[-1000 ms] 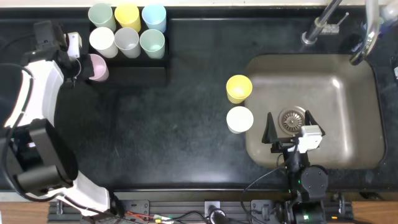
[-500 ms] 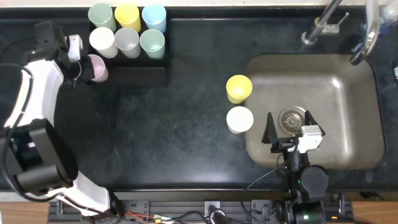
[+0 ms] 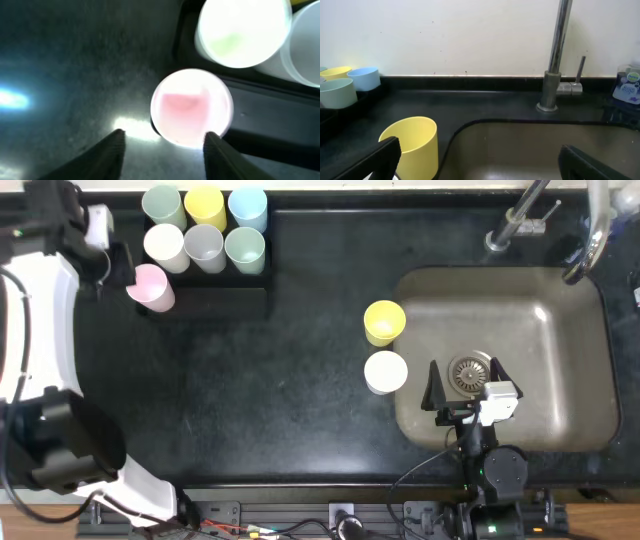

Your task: Store Cups

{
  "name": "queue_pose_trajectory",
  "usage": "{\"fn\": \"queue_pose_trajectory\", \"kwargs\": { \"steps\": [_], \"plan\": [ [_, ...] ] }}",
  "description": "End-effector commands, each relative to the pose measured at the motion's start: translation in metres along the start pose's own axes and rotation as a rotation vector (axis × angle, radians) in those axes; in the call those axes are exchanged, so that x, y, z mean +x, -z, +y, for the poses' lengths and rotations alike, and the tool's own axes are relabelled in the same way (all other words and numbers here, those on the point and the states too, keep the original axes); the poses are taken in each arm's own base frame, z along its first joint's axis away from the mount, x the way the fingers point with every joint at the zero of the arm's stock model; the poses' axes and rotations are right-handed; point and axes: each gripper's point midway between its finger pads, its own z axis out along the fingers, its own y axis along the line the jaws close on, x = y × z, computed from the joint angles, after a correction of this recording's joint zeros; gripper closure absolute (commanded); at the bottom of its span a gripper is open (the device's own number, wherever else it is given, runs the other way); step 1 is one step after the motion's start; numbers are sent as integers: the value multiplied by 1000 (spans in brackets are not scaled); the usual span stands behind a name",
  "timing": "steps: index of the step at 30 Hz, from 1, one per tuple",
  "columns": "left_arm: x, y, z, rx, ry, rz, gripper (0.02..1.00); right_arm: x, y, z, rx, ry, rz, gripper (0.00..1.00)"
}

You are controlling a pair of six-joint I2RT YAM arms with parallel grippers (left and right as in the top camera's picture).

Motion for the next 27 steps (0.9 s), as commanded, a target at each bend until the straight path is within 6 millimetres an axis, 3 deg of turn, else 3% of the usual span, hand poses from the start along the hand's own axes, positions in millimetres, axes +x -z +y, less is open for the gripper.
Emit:
{"fn": "queue_pose_trajectory", "kwargs": {
  "steps": [1,4,7,11,15,21,27],
  "plan": [
    [-30,45,-39,28,12,-94,369,3,0,1,-4,3,-3,3],
    [-36,72,-88,72,-12,-142,292,3,0,1,-4,3,-3,3],
    [-29,93,-149,127,-35,-171,257,3,0,1,-4,3,-3,3],
    [9,111,-237,237,-61,-143,231,3,0,1,-4,3,-3,5],
    [53,128,-301,269,-116,-141,231,3,0,1,-4,3,-3,5],
    [109,136,-361,288,-214,-130,231,3,0,1,-4,3,-3,3],
    [154,107,-397,281,-257,-22,231,3,0,1,-4,3,-3,3]
  ]
}}
